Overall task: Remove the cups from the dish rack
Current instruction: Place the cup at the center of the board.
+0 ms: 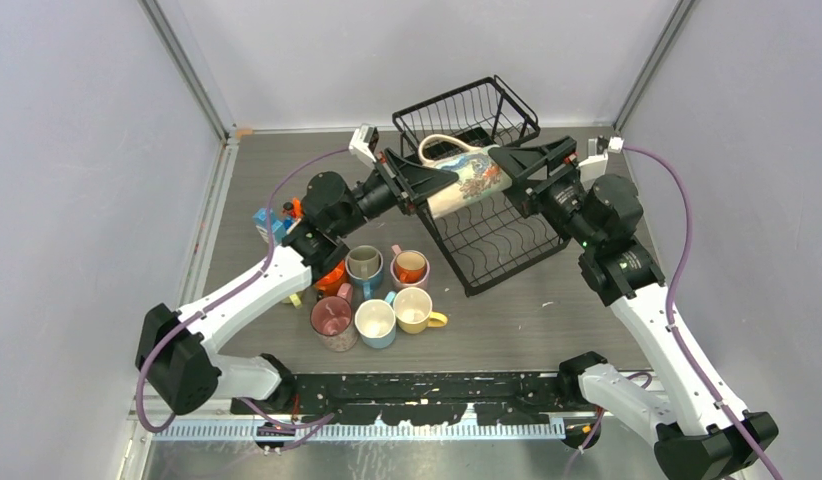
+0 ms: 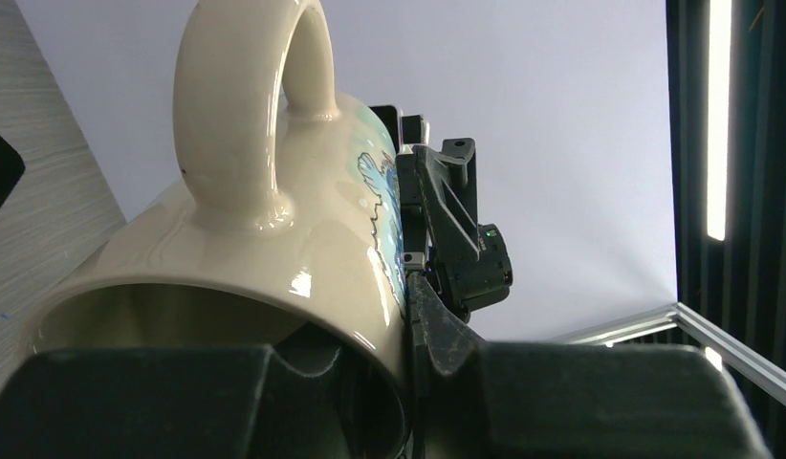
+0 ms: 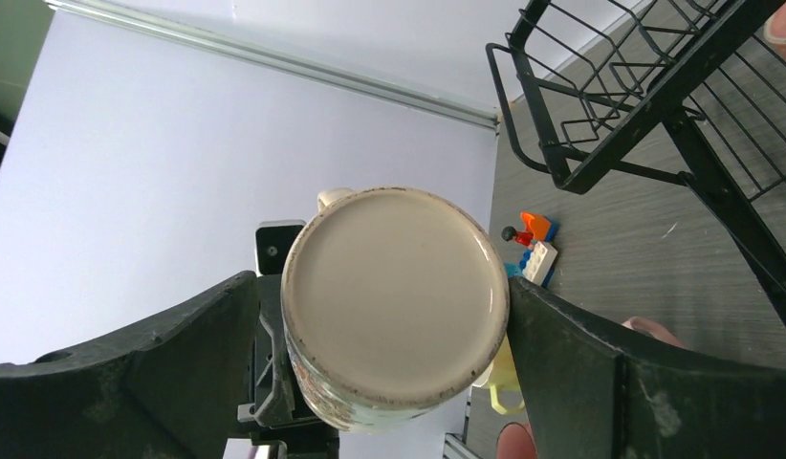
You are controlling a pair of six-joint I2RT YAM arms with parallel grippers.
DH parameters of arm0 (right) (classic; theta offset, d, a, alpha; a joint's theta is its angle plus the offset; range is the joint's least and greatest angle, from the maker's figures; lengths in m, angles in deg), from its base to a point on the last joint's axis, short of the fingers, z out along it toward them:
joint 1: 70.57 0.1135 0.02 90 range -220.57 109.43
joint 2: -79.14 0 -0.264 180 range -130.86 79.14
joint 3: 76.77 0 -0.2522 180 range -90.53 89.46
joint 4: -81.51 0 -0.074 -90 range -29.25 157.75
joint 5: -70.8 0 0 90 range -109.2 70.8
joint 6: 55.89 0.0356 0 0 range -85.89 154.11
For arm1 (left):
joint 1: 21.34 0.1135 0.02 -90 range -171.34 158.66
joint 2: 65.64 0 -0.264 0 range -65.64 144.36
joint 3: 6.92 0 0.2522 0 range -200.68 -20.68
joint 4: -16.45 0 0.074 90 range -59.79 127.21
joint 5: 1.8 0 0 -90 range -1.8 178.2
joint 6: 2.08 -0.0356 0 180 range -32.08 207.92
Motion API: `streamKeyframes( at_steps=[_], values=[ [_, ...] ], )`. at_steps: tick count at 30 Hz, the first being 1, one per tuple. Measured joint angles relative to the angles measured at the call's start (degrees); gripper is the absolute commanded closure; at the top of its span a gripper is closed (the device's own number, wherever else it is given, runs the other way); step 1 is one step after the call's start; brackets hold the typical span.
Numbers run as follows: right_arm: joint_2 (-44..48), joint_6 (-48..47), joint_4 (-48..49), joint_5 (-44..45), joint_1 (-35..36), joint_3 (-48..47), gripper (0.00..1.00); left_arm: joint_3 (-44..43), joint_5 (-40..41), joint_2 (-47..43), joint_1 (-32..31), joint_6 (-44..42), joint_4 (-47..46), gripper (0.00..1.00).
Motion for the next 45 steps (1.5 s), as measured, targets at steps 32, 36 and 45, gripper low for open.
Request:
streamKeyframes(
  at_steps=[32,36,45],
  values=[
    [0.0,-12.0,-11.8,8.9,-0.2,-5.4,0.00,-7.3,5.1,-20.4,14.2,-23.9,55.4,1.00],
    [-0.1,-13.4,-13.7,9.4,-0.2,-5.7,0.00,-16.2,8.3,-17.1,16.3,-29.6,66.9,1.00],
    [0.0,-15.4,-16.8,9.4,-0.2,-6.1,0.00,-31.5,17.9,-3.2,19.0,-41.1,83.8,1.00]
  ],
)
